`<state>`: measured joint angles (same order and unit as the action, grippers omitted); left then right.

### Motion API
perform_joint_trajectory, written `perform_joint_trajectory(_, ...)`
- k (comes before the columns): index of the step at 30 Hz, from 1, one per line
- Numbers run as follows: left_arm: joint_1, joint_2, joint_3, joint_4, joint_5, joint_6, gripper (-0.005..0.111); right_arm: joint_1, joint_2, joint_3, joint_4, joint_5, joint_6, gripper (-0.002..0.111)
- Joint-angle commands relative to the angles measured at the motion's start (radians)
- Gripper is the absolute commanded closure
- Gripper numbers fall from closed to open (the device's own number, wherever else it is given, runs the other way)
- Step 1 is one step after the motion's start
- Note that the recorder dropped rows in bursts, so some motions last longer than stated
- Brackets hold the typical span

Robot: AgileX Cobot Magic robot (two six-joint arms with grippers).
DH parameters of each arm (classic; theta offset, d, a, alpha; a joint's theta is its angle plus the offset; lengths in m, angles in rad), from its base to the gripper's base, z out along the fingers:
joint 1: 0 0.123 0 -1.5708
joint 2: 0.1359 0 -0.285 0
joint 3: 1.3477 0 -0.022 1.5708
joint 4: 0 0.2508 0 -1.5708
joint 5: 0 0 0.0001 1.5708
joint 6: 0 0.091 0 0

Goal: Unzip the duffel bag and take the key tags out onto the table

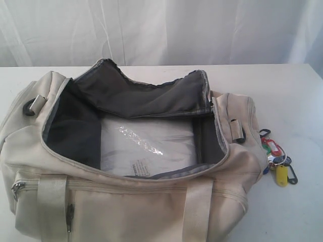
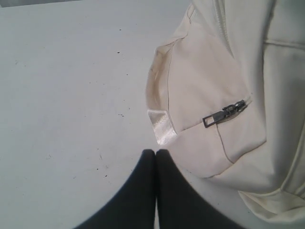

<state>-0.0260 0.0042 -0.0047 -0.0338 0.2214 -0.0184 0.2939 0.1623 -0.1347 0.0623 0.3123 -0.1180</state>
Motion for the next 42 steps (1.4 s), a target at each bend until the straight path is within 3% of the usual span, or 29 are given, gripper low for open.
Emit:
perform_joint_trajectory(1,-0.008,-0.004,0.005,-0.003,0.004,-0.004,0.107,-0.049,-0.131,0.131,-0.007,-0.355,-0.001,0.108)
perform_joint_trajectory(2,-0.008,-0.004,0.005,-0.003,0.004,-0.004,0.107,-0.066,-0.157,0.135,-0.007,-0.415,-0.001,0.108)
perform_joint_trajectory(12,-0.008,-0.004,0.005,-0.003,0.004,-0.004,0.107,-0.234,-0.162,0.135,-0.007,-0.362,-0.001,0.108)
perform_joint_trajectory(21,-0.008,-0.004,0.005,-0.003,0.004,-0.004,0.107,-0.226,-0.162,0.135,-0.009,-0.362,-0.001,0.108)
perform_joint_trajectory(33,-0.008,-0.004,0.005,-0.003,0.004,-0.004,0.107,-0.064,-0.162,0.135,-0.037,-0.301,-0.061,0.108)
perform_joint_trajectory(39,-0.008,-0.004,0.005,-0.003,0.004,-0.004,0.107,-0.064,-0.162,0.135,-0.036,0.055,0.171,0.108)
perform_joint_trajectory(42,-0.008,-0.004,0.005,-0.003,0.004,-0.004,0.107,-0.064,-0.162,0.135,-0.036,0.051,0.183,0.108)
